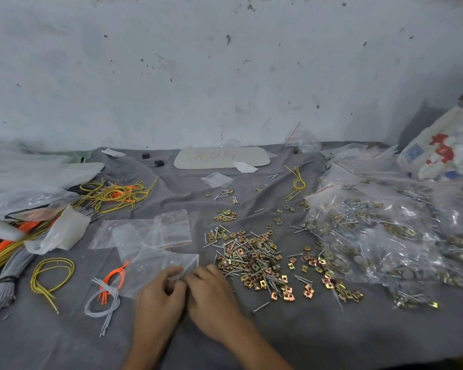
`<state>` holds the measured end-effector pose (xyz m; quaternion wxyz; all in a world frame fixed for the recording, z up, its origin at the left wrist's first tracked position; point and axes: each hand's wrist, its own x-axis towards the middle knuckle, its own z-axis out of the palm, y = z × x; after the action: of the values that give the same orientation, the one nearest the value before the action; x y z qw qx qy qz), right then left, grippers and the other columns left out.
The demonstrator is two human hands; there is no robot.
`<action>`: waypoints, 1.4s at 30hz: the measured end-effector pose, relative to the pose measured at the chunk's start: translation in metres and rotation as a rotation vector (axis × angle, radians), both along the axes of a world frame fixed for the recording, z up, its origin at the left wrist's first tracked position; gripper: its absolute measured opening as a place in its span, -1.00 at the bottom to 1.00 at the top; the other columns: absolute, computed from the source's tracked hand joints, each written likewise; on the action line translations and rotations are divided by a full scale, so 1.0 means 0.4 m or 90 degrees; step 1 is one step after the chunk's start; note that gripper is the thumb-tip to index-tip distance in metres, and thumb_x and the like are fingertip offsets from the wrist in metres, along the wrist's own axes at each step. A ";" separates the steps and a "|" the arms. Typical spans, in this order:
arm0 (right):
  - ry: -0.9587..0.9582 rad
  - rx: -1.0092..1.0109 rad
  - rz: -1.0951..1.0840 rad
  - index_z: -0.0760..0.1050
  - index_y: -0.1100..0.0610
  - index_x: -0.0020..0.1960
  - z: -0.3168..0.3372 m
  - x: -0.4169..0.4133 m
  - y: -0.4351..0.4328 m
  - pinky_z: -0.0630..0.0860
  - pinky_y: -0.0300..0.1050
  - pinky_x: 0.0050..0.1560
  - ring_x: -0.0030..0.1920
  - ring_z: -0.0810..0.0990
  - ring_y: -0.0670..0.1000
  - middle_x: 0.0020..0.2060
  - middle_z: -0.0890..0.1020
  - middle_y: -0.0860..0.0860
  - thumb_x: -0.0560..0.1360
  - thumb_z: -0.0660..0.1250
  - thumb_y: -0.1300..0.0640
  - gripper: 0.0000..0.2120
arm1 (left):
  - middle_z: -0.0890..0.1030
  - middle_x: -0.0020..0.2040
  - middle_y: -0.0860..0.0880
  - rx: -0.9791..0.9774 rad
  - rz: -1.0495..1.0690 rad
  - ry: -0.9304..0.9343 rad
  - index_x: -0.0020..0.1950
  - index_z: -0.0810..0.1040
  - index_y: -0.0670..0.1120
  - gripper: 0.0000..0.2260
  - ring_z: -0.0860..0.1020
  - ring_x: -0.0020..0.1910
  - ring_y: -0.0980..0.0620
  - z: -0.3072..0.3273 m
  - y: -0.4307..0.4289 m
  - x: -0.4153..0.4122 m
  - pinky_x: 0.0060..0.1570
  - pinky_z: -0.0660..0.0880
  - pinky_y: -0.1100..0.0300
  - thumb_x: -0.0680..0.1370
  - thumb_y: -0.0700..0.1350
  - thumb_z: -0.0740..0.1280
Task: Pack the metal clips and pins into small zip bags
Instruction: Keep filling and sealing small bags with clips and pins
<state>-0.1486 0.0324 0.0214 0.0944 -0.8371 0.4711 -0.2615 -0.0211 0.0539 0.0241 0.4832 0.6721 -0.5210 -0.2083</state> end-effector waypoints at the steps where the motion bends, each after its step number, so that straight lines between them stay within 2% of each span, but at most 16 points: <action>1: -0.018 0.007 -0.001 0.54 0.10 0.21 0.002 -0.001 -0.001 0.37 0.01 0.16 0.12 0.40 0.11 0.08 0.56 0.05 0.55 0.14 0.14 -0.70 | 0.61 -0.39 0.03 0.005 -0.005 -0.025 0.04 0.66 0.05 -0.76 0.58 -0.31 0.20 -0.001 -0.003 -0.001 -0.21 0.48 0.18 0.47 -0.24 0.45; 3: -0.079 0.023 -0.014 0.55 0.04 0.18 0.010 -0.002 0.000 0.37 -0.05 0.15 0.13 0.41 0.06 0.08 0.59 0.00 0.56 0.17 0.13 -0.73 | 0.63 -0.37 0.02 0.012 -0.002 -0.037 0.05 0.66 0.06 -0.76 0.59 -0.29 0.20 -0.005 -0.006 0.002 -0.19 0.48 0.16 0.47 -0.24 0.46; 5: -0.133 0.029 -0.031 0.55 -0.02 0.13 0.017 -0.009 0.002 0.39 -0.10 0.13 0.12 0.42 0.00 0.05 0.60 -0.06 0.57 0.17 0.08 -0.78 | 0.66 -0.34 0.00 0.018 0.001 -0.015 0.06 0.66 0.04 -0.76 0.64 -0.26 0.09 -0.010 -0.008 0.009 -0.12 0.56 0.01 0.48 -0.24 0.45; 8: -0.156 -0.031 -0.055 0.56 0.00 0.06 0.038 -0.066 -0.020 0.43 -0.10 0.08 0.03 0.46 -0.03 -0.04 0.62 -0.08 0.56 0.22 0.09 -0.84 | 0.68 -0.32 0.00 0.020 -0.010 -0.003 0.02 0.64 0.14 -0.74 0.67 -0.22 0.05 -0.017 -0.010 0.013 -0.06 0.58 -0.04 0.50 -0.24 0.44; 10: -0.136 -0.051 -0.113 0.59 0.03 0.05 0.058 -0.140 -0.069 0.44 -0.08 0.08 0.00 0.49 -0.02 -0.06 0.64 -0.06 0.54 0.28 0.13 -0.86 | 0.69 -0.30 0.00 0.020 -0.006 0.002 0.02 0.65 0.15 -0.75 0.67 -0.22 0.06 -0.018 -0.011 0.010 -0.05 0.58 -0.01 0.50 -0.21 0.43; 15: -0.062 0.084 -0.341 0.60 0.08 -0.10 0.090 -0.322 -0.177 0.56 0.03 -0.02 -0.10 0.58 0.04 -0.19 0.65 -0.01 0.59 0.25 0.11 -0.83 | 0.68 -0.32 0.02 0.031 0.004 0.009 0.02 0.66 0.12 -0.78 0.67 -0.23 0.05 -0.013 -0.008 0.006 -0.03 0.59 0.00 0.50 -0.21 0.41; 18: 0.046 0.121 -0.397 0.62 0.09 -0.13 0.081 -0.358 -0.205 0.55 -0.02 -0.02 -0.09 0.60 0.11 -0.21 0.66 0.01 0.58 0.23 0.06 -0.77 | 0.66 -0.35 0.05 0.030 0.007 -0.001 -0.03 0.65 0.14 -0.78 0.64 -0.26 0.10 -0.009 -0.008 0.005 -0.08 0.57 0.05 0.49 -0.21 0.42; 20: 0.072 0.141 -0.388 0.63 0.08 -0.14 0.074 -0.358 -0.216 0.56 -0.03 -0.02 -0.07 0.60 0.12 -0.19 0.67 0.01 0.57 0.24 0.05 -0.77 | 0.67 -0.33 0.05 0.035 0.002 0.002 -0.01 0.66 0.12 -0.79 0.66 -0.25 0.09 -0.006 -0.006 0.005 -0.06 0.58 0.04 0.49 -0.21 0.41; 24: 0.051 0.157 -0.395 0.62 0.05 -0.11 0.064 -0.356 -0.233 0.57 -0.02 0.02 -0.02 0.61 0.11 -0.13 0.68 -0.01 0.58 0.27 0.05 -0.81 | 0.68 -0.33 0.03 0.042 0.006 0.002 -0.05 0.64 0.15 -0.76 0.65 -0.27 0.08 0.001 -0.003 0.003 -0.09 0.58 0.02 0.48 -0.22 0.41; 28: 0.016 0.136 -0.400 0.52 0.06 -0.09 0.060 -0.353 -0.222 0.51 0.03 0.09 0.05 0.55 0.14 -0.09 0.65 0.01 0.62 0.26 0.06 -0.85 | 0.68 -0.32 0.01 0.057 0.001 0.009 0.00 0.66 0.09 -0.79 0.67 -0.25 0.06 0.007 0.002 0.003 -0.06 0.60 -0.02 0.48 -0.21 0.40; 32: -0.148 0.066 -0.357 0.47 0.08 -0.05 0.077 -0.310 -0.168 0.53 0.05 0.01 -0.02 0.54 0.08 -0.14 0.58 -0.02 0.62 0.28 0.10 -0.91 | 0.68 -0.33 0.05 0.067 0.001 0.015 -0.06 0.63 0.16 -0.80 0.67 -0.25 0.09 0.017 0.009 0.004 -0.08 0.60 -0.02 0.47 -0.16 0.39; 35: -0.275 0.068 -0.253 0.54 0.06 0.00 0.082 -0.224 -0.094 0.54 -0.07 -0.01 -0.05 0.57 -0.05 -0.11 0.62 -0.07 0.60 0.32 0.12 -0.97 | 0.68 -0.32 0.03 0.071 -0.001 0.040 -0.04 0.62 0.15 -0.80 0.68 -0.22 0.06 0.023 0.013 0.002 -0.10 0.61 -0.05 0.38 0.02 0.30; 37: -0.320 0.093 -0.170 0.55 0.06 -0.03 0.074 -0.155 -0.047 0.53 -0.13 -0.05 -0.13 0.59 -0.11 -0.16 0.64 -0.09 0.57 0.36 0.13 -0.99 | 0.69 -0.31 0.04 0.064 0.001 0.043 -0.02 0.62 0.12 -0.77 0.69 -0.21 0.04 0.021 0.015 0.001 -0.07 0.61 -0.06 0.38 0.04 0.28; 40: -0.305 0.131 -0.096 0.55 0.06 -0.05 0.047 -0.066 -0.002 0.53 -0.11 -0.04 -0.12 0.60 -0.09 -0.15 0.66 -0.08 0.54 0.38 0.13 -0.98 | 0.70 -0.26 0.08 0.054 0.001 0.047 0.00 0.63 0.08 -0.86 0.69 -0.19 0.09 0.017 0.016 0.000 -0.04 0.61 -0.07 0.46 -0.04 0.36; 42: -0.271 0.128 -0.094 0.55 0.04 -0.05 0.028 -0.026 0.003 0.51 -0.11 -0.03 -0.09 0.59 -0.05 -0.12 0.66 -0.05 0.53 0.37 0.11 -0.98 | 0.69 -0.24 0.18 0.045 0.011 0.036 -0.02 0.62 0.10 -0.82 0.66 -0.23 0.22 0.016 0.017 0.000 -0.11 0.59 0.00 0.52 -0.19 0.40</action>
<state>-0.1591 0.0337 0.0327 0.2548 -0.7128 0.5245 -0.3898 -0.0213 0.0607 0.0307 0.4753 0.6870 -0.4937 -0.2417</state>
